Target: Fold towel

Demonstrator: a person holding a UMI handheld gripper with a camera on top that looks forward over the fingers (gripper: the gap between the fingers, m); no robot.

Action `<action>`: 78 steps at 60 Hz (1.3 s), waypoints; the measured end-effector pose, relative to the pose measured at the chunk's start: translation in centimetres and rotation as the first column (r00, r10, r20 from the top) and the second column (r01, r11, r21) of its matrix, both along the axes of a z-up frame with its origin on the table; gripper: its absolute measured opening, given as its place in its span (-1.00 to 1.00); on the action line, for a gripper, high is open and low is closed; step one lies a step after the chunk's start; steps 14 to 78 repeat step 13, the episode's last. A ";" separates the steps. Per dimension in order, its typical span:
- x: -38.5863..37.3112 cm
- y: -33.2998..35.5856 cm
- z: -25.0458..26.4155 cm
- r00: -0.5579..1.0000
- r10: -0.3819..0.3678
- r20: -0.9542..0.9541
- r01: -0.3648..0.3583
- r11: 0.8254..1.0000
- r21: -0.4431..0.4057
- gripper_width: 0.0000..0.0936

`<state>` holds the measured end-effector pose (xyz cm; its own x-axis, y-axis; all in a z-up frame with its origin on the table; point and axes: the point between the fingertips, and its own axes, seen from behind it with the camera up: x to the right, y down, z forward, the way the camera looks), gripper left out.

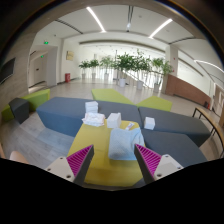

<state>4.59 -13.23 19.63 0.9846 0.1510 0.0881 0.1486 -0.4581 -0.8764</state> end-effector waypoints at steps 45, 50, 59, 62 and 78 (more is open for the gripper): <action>0.1 -0.4 -0.8 0.999 0.009 -0.039 -0.008 0.999 0.032 0.80; 0.1 -0.4 -0.8 0.999 0.009 -0.039 -0.008 0.999 0.032 0.80; 0.1 -0.4 -0.8 0.999 0.009 -0.039 -0.008 0.999 0.032 0.80; 0.1 -0.4 -0.8 0.999 0.009 -0.039 -0.008 0.999 0.032 0.80; 0.1 -0.4 -0.8 0.999 0.009 -0.039 -0.008 0.999 0.032 0.80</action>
